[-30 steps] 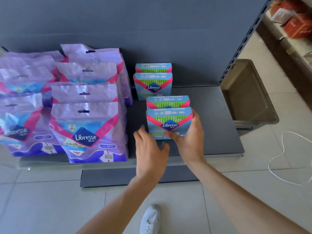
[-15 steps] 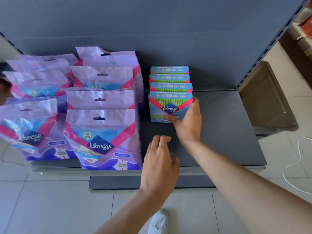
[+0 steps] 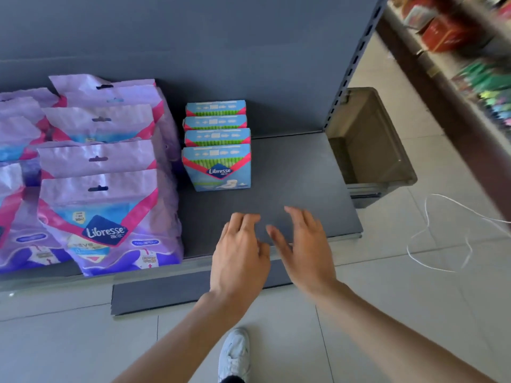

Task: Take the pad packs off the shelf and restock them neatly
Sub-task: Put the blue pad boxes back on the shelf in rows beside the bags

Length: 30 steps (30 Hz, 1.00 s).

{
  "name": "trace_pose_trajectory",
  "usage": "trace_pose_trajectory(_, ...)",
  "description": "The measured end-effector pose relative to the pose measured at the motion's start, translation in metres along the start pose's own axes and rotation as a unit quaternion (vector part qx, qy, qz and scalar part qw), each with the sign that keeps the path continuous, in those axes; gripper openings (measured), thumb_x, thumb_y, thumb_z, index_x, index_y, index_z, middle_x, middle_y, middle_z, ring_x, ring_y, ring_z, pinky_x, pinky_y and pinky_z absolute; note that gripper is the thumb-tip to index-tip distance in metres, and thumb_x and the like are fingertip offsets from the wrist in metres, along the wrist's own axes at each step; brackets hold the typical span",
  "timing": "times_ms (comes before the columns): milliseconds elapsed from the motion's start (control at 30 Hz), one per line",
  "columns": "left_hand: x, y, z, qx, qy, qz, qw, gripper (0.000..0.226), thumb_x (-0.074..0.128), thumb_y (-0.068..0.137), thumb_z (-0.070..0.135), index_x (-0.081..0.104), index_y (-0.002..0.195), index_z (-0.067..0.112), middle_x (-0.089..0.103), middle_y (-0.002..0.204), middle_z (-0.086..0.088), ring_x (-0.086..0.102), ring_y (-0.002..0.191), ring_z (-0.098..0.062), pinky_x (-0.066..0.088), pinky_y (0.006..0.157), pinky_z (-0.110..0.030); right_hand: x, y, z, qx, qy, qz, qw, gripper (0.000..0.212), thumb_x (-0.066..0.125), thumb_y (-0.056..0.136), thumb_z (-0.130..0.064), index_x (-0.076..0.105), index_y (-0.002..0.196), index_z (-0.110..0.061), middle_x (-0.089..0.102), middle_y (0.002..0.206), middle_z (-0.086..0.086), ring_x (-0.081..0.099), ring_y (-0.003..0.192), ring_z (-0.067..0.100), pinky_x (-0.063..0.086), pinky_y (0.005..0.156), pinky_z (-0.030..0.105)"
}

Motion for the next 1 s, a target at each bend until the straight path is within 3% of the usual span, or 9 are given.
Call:
trace_pose_trajectory(67, 0.02, -0.011, 0.028, 0.022, 0.007, -0.033, 0.999, 0.046, 0.053, 0.087, 0.013, 0.048, 0.132, 0.018, 0.047, 0.127, 0.005, 0.052, 0.11, -0.018, 0.041, 0.085, -0.025, -0.019, -0.031, 0.025, -0.029, -0.101, 0.016, 0.994, 0.057, 0.035, 0.095, -0.053, 0.057, 0.127, -0.011, 0.061, 0.127, 0.005, 0.056, 0.121, 0.026, 0.046, 0.1, 0.038)
trace_pose_trajectory(167, 0.058, -0.038, 0.075, 0.077, 0.031, -0.094, 0.992, 0.046, 0.051, 0.088, 0.014, 0.043, 0.133, 0.021, 0.044, 0.129, 0.007, 0.046, 0.119, -0.016, 0.044, 0.089, -0.029, -0.038, -0.077, 0.074, 0.004, -0.192, -0.022, 0.981, 0.066, 0.019, 0.098, -0.053, 0.062, 0.124, -0.011, 0.064, 0.127, 0.007, 0.059, 0.121, 0.024, 0.044, 0.102, 0.041)
trace_pose_trajectory(233, 0.083, -0.06, 0.101, 0.109, 0.048, -0.124, 0.985, 0.043, 0.047, 0.09, 0.014, 0.044, 0.132, 0.024, 0.044, 0.13, 0.01, 0.046, 0.121, -0.013, 0.045, 0.087, -0.028, -0.048, -0.106, 0.105, 0.029, -0.217, -0.047, 0.975, 0.064, 0.021, 0.097, -0.052, 0.062, 0.124, -0.013, 0.064, 0.128, 0.006, 0.058, 0.122, 0.023, 0.042, 0.103, 0.039)
trace_pose_trajectory(367, 0.136, -0.106, 0.136, 0.149, 0.072, -0.188, 0.968, 0.042, 0.044, 0.094, 0.015, 0.045, 0.134, 0.027, 0.046, 0.134, 0.012, 0.049, 0.12, -0.01, 0.044, 0.085, -0.023, -0.07, -0.167, 0.159, 0.105, -0.191, -0.062, 0.974, 0.063, 0.024, 0.095, -0.054, 0.059, 0.129, -0.013, 0.062, 0.131, 0.006, 0.057, 0.124, 0.022, 0.038, 0.105, 0.035)
trace_pose_trajectory(533, 0.215, -0.162, 0.134, 0.137, 0.11, -0.301, 0.937, 0.036, 0.045, 0.094, 0.026, 0.05, 0.13, 0.026, 0.055, 0.127, 0.007, 0.059, 0.109, -0.017, 0.048, 0.088, -0.029, -0.064, -0.258, 0.222, 0.267, -0.034, -0.071, 0.961, 0.062, 0.025, 0.097, -0.054, 0.032, 0.147, -0.018, 0.041, 0.147, -0.003, 0.037, 0.135, 0.016, 0.032, 0.11, 0.027)
trace_pose_trajectory(633, 0.27, -0.201, 0.097, 0.079, 0.142, -0.407, 0.899, 0.033, 0.046, 0.093, 0.032, 0.054, 0.124, 0.025, 0.061, 0.121, 0.006, 0.061, 0.104, -0.019, 0.05, 0.089, -0.032, -0.025, -0.332, 0.257, 0.403, 0.071, -0.061, 0.91, 0.054, 0.033, 0.099, -0.048, 0.032, 0.145, -0.019, 0.043, 0.143, -0.003, 0.04, 0.131, 0.016, 0.033, 0.103, 0.027)
trace_pose_trajectory(767, 0.332, -0.252, 0.031, 0.001, 0.195, -0.5, 0.844, 0.03, 0.047, 0.092, 0.032, 0.06, 0.117, 0.022, 0.064, 0.118, 0.0, 0.061, 0.102, -0.022, 0.048, 0.082, -0.027, 0.057, -0.434, 0.287, 0.557, 0.184, -0.049, 0.809, 0.052, 0.037, 0.099, -0.043, 0.037, 0.142, -0.014, 0.047, 0.14, 0.004, 0.043, 0.13, 0.02, 0.033, 0.102, 0.027)
trace_pose_trajectory(900, 0.385, -0.293, -0.023, -0.088, 0.14, -0.529, 0.832, 0.011, 0.053, 0.087, 0.019, 0.062, 0.083, 0.013, 0.069, 0.104, -0.013, 0.064, 0.1, -0.03, 0.046, 0.075, -0.028, 0.141, -0.51, 0.306, 0.624, 0.223, -0.064, 0.746, 0.053, 0.036, 0.099, -0.047, 0.04, 0.135, -0.008, 0.051, 0.133, 0.008, 0.044, 0.128, 0.023, 0.031, 0.097, 0.027)
trace_pose_trajectory(1000, 0.431, -0.324, -0.063, -0.079, 0.148, -0.547, 0.82, 0.016, 0.061, 0.085, 0.018, 0.068, 0.099, 0.013, 0.069, 0.112, -0.007, 0.063, 0.105, -0.023, 0.041, 0.081, -0.021, 0.206, -0.544, 0.322, 0.655, 0.263, -0.061, 0.705, 0.058, 0.038, 0.095, -0.052, 0.044, 0.128, -0.005, 0.054, 0.127, 0.012, 0.049, 0.121, 0.025, 0.034, 0.09, 0.028)
Point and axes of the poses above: each hand's wrist, its own y-axis towards the middle knuckle, its own x-axis out of the palm, z = x × y, the point moved 9 cm from there along y, towards the middle knuckle
